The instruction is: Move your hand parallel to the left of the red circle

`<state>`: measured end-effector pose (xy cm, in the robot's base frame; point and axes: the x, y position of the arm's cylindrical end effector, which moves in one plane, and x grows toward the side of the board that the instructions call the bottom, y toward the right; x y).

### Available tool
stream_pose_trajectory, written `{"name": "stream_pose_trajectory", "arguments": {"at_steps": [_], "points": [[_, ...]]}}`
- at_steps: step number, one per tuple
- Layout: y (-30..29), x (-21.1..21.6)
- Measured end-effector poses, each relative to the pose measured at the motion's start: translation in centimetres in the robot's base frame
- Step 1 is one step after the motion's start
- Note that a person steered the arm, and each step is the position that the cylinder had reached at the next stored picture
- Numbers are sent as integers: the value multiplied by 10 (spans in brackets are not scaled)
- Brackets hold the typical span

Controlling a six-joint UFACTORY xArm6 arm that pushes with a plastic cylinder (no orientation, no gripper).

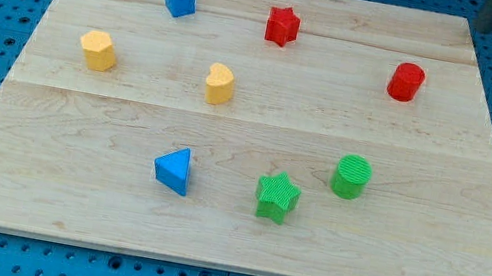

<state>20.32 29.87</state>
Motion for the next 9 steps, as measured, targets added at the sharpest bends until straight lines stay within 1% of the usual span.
{"name": "stream_pose_trajectory", "arguments": {"at_steps": [2, 5, 6, 7, 8, 9], "points": [[-34, 0], [-30, 3], [-30, 33], [-74, 61], [-112, 80], [-170, 92]]}}
